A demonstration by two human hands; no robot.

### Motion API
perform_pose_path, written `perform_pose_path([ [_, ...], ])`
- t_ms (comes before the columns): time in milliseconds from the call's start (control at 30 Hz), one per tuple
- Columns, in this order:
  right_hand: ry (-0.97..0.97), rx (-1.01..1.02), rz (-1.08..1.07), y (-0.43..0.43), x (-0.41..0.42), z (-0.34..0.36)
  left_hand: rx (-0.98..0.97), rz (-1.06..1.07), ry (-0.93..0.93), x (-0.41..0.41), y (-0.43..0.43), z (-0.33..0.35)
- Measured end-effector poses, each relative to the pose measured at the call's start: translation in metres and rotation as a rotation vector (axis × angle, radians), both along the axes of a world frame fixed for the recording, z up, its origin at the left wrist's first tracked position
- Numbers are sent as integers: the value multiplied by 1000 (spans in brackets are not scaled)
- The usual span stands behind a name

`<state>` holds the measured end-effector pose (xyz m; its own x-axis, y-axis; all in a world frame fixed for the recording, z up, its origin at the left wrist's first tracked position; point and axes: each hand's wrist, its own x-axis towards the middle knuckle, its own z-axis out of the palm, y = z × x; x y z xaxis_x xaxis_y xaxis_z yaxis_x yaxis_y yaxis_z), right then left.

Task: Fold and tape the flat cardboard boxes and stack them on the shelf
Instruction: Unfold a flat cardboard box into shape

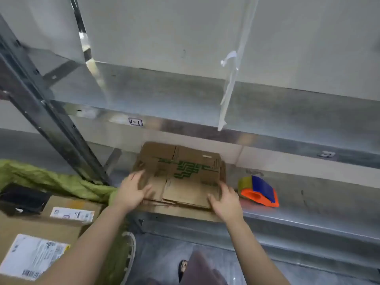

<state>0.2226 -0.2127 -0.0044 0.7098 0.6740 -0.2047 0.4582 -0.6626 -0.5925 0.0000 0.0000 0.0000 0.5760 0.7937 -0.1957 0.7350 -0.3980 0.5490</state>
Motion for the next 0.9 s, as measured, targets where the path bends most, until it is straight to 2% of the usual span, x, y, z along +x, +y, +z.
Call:
perform_pose_path([
  [300,220,19,-90,36,32,-20,-238,266,32,19,56,-13],
  [400,252,51,-124,36,35,-26,-266,246,16,21,63,-19],
  [567,221,71,-157,37,33,-29,-179,176,-38,28,68,-20],
  [733,277,151,-256,35,25,-19,-267,154,-184,23,68,-7],
  [900,275,231,-255,32,24,-5,-198,82,-207,14,65,7],
])
